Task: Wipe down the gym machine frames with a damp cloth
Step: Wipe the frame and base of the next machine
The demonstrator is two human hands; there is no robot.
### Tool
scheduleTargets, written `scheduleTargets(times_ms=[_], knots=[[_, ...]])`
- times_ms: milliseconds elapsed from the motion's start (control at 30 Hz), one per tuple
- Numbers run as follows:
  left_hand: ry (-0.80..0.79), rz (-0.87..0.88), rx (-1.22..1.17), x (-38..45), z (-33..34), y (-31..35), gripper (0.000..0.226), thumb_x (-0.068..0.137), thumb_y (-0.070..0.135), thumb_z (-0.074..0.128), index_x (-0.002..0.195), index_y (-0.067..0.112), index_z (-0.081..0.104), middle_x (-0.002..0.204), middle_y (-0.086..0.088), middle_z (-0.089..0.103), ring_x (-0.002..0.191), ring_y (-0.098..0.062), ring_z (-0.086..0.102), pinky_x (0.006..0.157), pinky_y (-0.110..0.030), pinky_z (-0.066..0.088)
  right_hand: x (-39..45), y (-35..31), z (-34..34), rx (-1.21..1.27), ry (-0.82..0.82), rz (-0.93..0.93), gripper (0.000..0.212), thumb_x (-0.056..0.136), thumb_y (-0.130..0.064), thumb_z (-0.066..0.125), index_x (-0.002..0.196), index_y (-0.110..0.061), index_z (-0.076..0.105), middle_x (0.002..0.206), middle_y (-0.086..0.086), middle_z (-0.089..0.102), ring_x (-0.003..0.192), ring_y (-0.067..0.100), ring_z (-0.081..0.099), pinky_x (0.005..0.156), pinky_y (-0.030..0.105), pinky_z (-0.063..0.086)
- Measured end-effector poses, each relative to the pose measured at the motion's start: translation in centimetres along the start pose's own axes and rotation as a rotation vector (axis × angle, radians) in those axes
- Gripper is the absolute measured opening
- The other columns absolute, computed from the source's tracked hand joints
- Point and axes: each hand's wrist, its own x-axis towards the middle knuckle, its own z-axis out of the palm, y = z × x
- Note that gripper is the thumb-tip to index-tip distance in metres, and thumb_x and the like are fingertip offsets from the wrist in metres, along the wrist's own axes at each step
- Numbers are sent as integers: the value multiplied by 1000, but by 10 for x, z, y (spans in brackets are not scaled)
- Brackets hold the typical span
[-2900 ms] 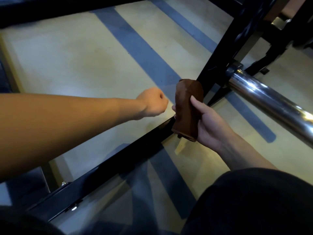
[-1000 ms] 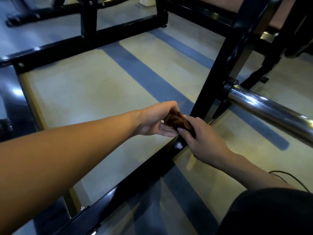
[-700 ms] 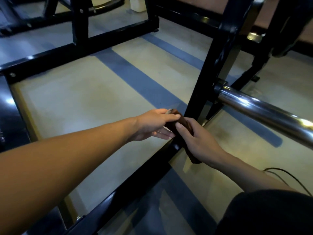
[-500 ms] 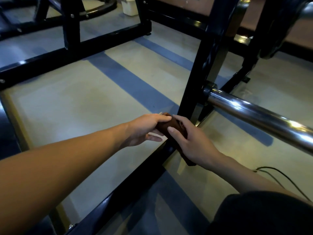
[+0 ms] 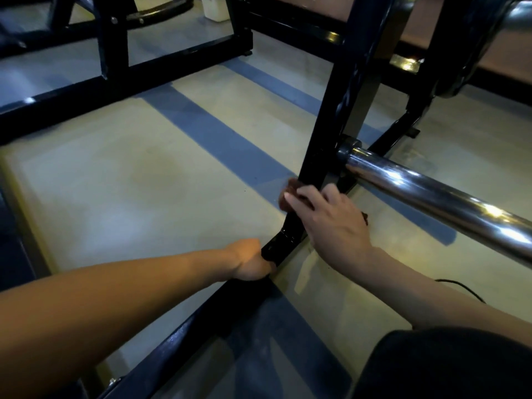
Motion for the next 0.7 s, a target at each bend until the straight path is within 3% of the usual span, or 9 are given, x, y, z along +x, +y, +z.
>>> scheduleTargets(times_ms=[67, 100, 167, 267, 400, 500, 600, 700], knots=[[-46, 21, 46, 3, 6, -5, 18, 96, 30, 61, 104, 13, 63, 109, -11, 65, 109, -30, 66, 71, -26, 41, -14, 2, 5, -17, -51, -75, 75, 66, -10, 85, 137, -20, 65, 122, 4, 62, 90, 27, 39, 60, 36, 46], [-59, 13, 67, 4, 3, -8, 26, 95, 31, 62, 110, 10, 64, 113, -13, 66, 110, -31, 66, 74, -28, 44, -14, 6, 2, -36, -58, -108, 77, 64, -8, 85, 138, -20, 64, 121, 4, 63, 90, 27, 38, 60, 37, 47], [-71, -1, 152, 4, -3, -12, 43, 95, 35, 63, 127, 7, 62, 128, -16, 65, 118, -33, 63, 84, -30, 48, -9, 15, -7, -82, -82, -154, 76, 69, -10, 81, 142, -20, 61, 123, 4, 61, 92, 28, 40, 63, 38, 47], [-106, -13, 277, 6, -10, -13, 54, 97, 45, 61, 134, 5, 58, 136, -17, 61, 124, -35, 59, 89, -31, 47, 13, 27, -21, -131, -102, -205, 66, 80, -13, 69, 144, -19, 55, 125, 7, 57, 97, 31, 44, 69, 42, 48], [-73, 60, 223, 27, 0, -14, 71, 87, 64, 69, 132, 11, 58, 128, -10, 64, 117, -32, 63, 92, -31, 50, 25, 28, -38, -264, -235, -304, 62, 91, -14, 48, 152, -19, 41, 134, 8, 48, 106, 31, 44, 77, 41, 48], [22, 104, 125, 38, 26, -19, 66, 78, 58, 79, 121, 12, 59, 113, -8, 67, 101, -29, 65, 84, -33, 52, 25, 27, -57, -331, -370, -473, 67, 90, -15, 26, 156, -20, 30, 143, 6, 42, 113, 29, 42, 84, 39, 47], [118, 125, 131, 45, 39, -28, 59, 81, 48, 76, 122, 12, 55, 119, -12, 67, 107, -35, 66, 78, -31, 48, 42, 31, -70, -420, -384, -489, 61, 93, -17, 35, 154, -22, 33, 144, 6, 41, 111, 27, 42, 83, 38, 46], [141, 128, 151, 51, 42, -32, 63, 82, 52, 72, 124, 11, 49, 118, -11, 65, 106, -37, 66, 79, -34, 52, 54, 19, -55, -410, -302, -314, 56, 94, -20, 60, 148, -19, 45, 139, 9, 47, 107, 31, 47, 76, 40, 47]])
